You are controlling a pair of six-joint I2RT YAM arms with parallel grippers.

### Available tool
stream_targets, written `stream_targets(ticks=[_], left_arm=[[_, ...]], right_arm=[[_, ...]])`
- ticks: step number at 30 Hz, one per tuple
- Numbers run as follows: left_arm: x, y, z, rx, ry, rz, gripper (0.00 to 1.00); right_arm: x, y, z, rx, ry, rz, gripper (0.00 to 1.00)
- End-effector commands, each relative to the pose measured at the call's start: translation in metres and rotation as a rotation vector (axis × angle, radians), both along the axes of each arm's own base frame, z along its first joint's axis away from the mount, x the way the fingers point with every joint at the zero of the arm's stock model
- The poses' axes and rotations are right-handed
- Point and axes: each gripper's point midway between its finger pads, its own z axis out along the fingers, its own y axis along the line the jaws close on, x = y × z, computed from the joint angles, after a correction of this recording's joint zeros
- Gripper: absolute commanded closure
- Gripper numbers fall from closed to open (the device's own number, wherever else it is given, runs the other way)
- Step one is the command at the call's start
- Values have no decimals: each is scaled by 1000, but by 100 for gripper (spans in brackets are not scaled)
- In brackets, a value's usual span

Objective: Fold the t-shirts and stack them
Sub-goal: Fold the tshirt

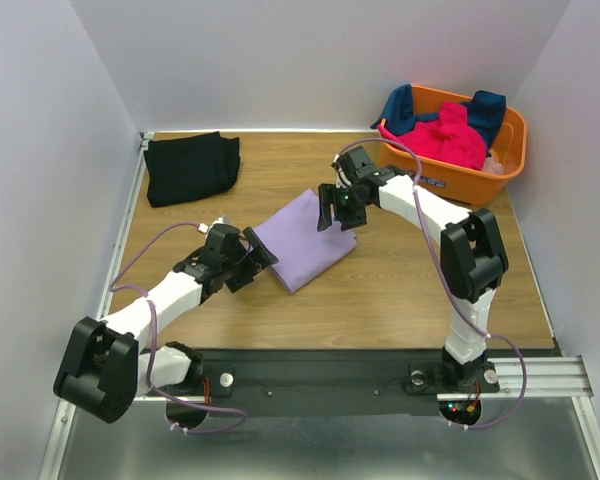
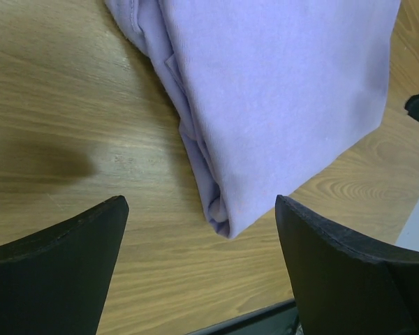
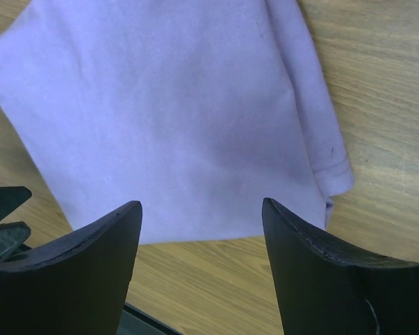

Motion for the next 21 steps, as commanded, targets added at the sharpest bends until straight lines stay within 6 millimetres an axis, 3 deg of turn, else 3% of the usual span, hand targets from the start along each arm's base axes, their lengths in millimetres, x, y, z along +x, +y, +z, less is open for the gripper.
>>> stream_targets(ticks=[1,9,21], left_arm=[[16,-9,7,-51,-90,8,2],[30,-17,-6,-70,-129,0,2],[32,-19,-42,-47,-100,-22,2]], right_arm=[[4,7,-11,3,-13,23,25],[-13,-8,-53,-83,57,26,26],[-38,-27,-85,-154,130,32,26]])
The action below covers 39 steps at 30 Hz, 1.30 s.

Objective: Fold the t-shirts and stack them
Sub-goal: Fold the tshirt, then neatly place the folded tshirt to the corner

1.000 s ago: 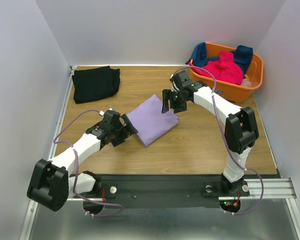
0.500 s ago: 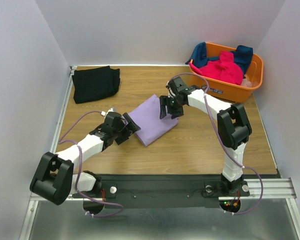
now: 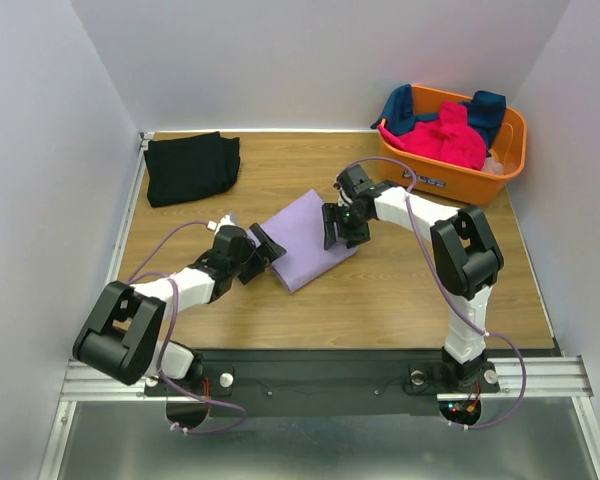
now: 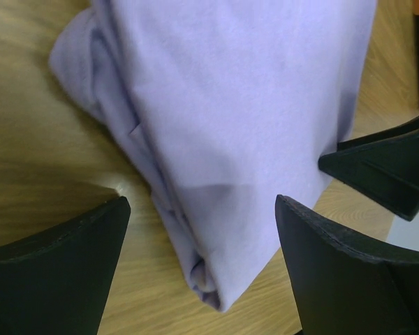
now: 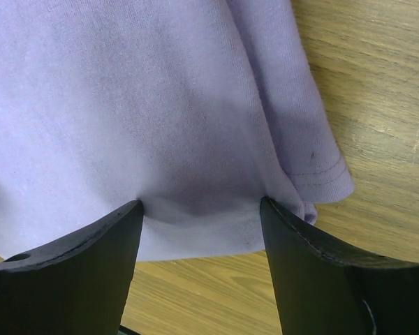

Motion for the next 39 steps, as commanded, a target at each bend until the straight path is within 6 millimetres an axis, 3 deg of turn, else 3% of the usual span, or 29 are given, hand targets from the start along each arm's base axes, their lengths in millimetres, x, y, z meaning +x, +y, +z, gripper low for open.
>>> stream_targets(ticks=[1,9,16,22,26,28,30,32,35,39], left_arm=[[1,-1,-17,22,-4,-21,2],[5,-15,-28,6,6,-51,2],[2,-55,-31,-5,11,-153,2],[8,-63,-40,3,30,-165,6],[15,-68,-42,21,35,-164,26],[19,-65,-47,55,51,-150,51],[22,-60,-51,101,67,-137,65],[25,-56,-53,130,74,-132,100],[32,-48,-51,196,71,-123,100],[53,-37,-31,272,6,-149,100]], right_arm=[[-18,-11,-22,-64,40,23,26],[-21,-10,-21,-65,43,25,26],[-21,-6,-18,-48,47,15,26],[-25,-2,-16,-38,53,13,26],[-28,-1,-16,-38,55,16,27],[-29,-2,-16,-39,57,15,27],[-30,-3,-16,-41,60,13,27],[-30,-3,-13,-36,54,12,27],[-32,-3,-9,-32,48,11,26],[-33,-4,2,-20,31,1,25]])
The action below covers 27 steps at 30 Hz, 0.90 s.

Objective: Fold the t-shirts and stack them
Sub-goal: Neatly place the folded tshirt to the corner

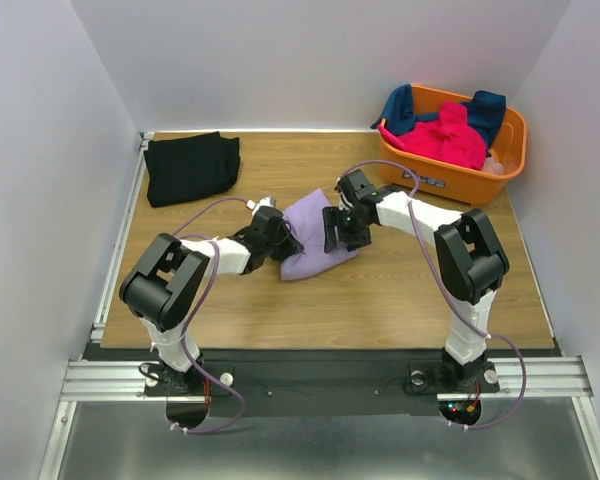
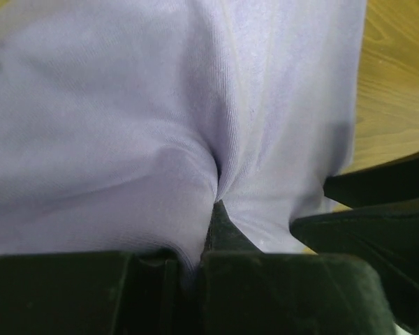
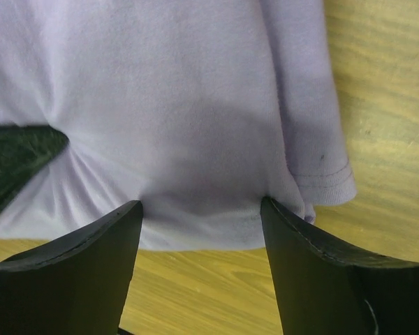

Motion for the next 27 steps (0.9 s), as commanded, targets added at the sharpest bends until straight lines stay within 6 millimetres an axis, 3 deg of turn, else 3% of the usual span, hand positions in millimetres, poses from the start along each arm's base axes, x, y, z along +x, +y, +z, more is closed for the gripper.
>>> stream_targets(ticks=[1,6,9,11,12,15,16,18,19,23,27], left_arm=[[10,39,-8,214,0,-14,100],[42,60,19,359,-76,-167,100],[79,68,55,415,-136,-213,100],[89,77,63,436,-129,-230,100],[108,82,79,434,-161,-217,100],[127,92,93,460,-172,-233,100],[141,99,113,466,-207,-225,100],[154,103,122,460,-222,-224,100],[163,104,140,453,-252,-219,100],[185,117,164,417,-298,-215,100],[207,142,179,395,-327,-192,100]], right_arm=[[-23,-4,4,-18,42,0,24],[-27,-8,20,-6,19,-22,20],[-31,-11,33,7,-5,-41,16],[-34,-13,37,12,-7,-53,16],[-39,-16,34,8,4,-57,16],[-46,-20,39,14,0,-67,16],[-51,-23,34,4,9,-69,16],[-54,-27,36,2,5,-74,16],[-57,-29,34,-2,9,-75,16],[-67,-34,30,-9,29,-80,16],[-73,-33,27,0,50,-67,16]])
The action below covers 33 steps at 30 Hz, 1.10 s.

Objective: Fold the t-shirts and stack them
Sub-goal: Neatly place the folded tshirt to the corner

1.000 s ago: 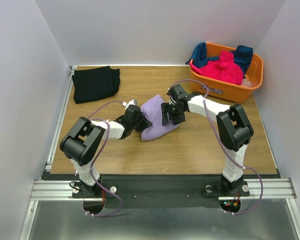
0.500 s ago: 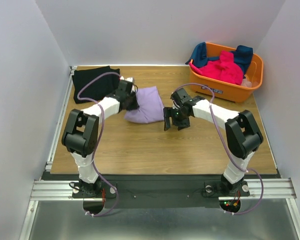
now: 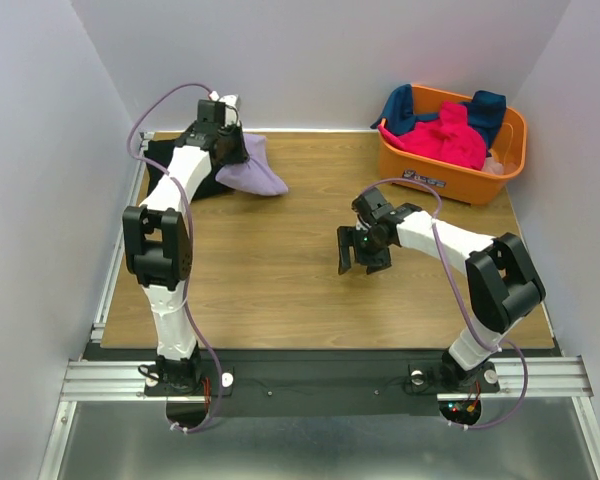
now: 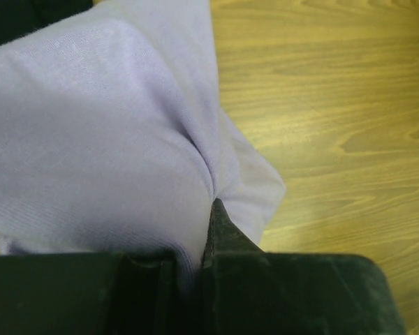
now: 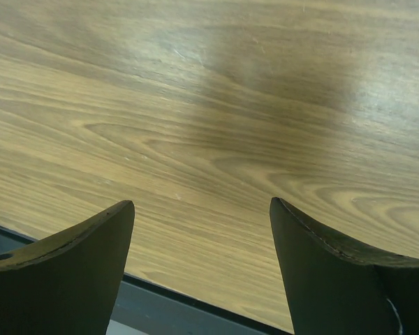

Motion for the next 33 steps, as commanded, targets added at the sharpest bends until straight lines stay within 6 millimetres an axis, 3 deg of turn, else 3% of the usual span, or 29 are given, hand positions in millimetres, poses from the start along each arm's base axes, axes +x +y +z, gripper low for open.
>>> stream_targets(ticks=[1,8,9,10,12,22,33], left_arm=[[23,15,47,-39,-100,-44,100],[52,59,71,-89,-144,-28,100],[54,57,70,-96,-143,-35,100],[58,82,73,-99,-150,1,100],[58,93,71,-114,-146,5,100],[53,148,42,-101,-99,56,100],[62,179,13,-63,-52,124,100]], right_arm=[[0,3,10,26,-18,1,16],[-2,8,4,37,10,32,16],[-2,8,3,36,13,32,16],[-2,10,3,41,15,36,16],[-1,10,2,41,18,36,16],[-3,13,1,54,36,45,16],[-6,16,1,71,50,47,16]])
